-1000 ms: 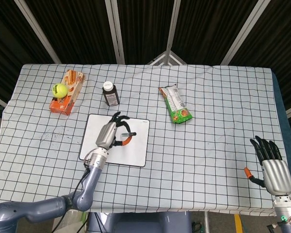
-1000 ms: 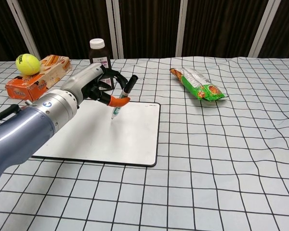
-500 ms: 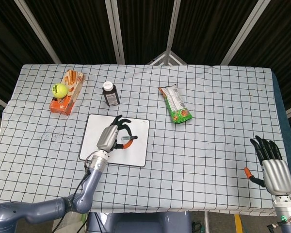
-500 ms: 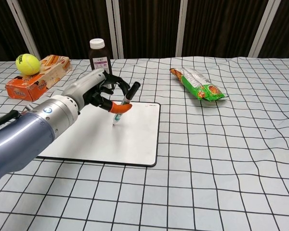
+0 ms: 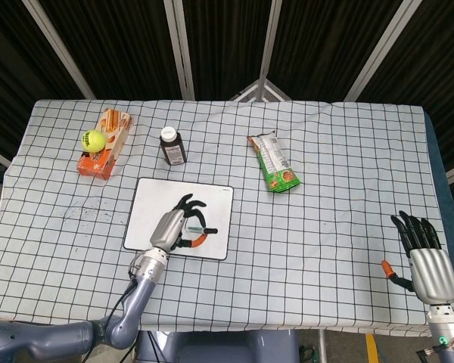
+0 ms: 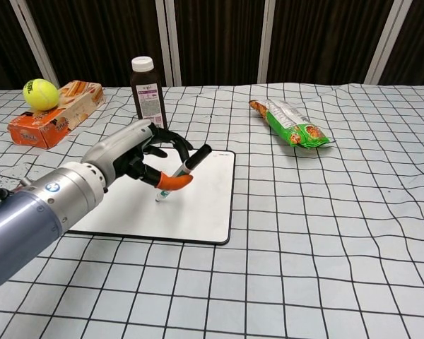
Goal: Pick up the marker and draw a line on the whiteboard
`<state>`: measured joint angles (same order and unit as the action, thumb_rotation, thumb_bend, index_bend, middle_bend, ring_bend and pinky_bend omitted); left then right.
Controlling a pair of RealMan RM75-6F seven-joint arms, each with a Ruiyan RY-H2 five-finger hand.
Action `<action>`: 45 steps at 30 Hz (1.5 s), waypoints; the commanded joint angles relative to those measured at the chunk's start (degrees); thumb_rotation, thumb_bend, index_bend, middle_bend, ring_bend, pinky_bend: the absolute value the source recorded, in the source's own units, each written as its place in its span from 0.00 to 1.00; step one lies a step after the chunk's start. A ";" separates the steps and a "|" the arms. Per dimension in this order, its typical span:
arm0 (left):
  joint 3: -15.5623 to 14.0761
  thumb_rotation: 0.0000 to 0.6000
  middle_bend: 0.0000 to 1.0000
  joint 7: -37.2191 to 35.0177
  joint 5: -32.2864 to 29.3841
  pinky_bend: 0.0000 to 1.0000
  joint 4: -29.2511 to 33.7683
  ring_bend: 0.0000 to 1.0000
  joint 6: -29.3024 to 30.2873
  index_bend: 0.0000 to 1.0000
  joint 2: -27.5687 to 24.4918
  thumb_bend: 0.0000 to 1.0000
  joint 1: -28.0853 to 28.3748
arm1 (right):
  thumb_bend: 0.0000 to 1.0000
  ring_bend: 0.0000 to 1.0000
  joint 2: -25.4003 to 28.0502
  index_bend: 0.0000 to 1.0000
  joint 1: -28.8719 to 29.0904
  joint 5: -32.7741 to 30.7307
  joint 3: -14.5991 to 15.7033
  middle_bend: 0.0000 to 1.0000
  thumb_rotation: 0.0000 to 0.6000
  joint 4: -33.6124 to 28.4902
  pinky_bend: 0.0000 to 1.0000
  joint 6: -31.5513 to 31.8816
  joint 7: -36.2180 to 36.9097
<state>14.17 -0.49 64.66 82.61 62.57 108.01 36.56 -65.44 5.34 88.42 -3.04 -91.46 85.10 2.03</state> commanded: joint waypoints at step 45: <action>2.97 1.00 0.23 -4.67 3.97 0.16 -7.96 0.06 -3.88 0.74 0.14 0.52 4.28 | 0.33 0.00 0.13 0.00 0.01 -0.08 0.05 0.00 1.00 -0.25 0.00 -0.22 0.55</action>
<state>17.17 -5.14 68.59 74.67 58.66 108.13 40.85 -65.30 5.35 88.34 -3.00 -91.71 84.90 2.61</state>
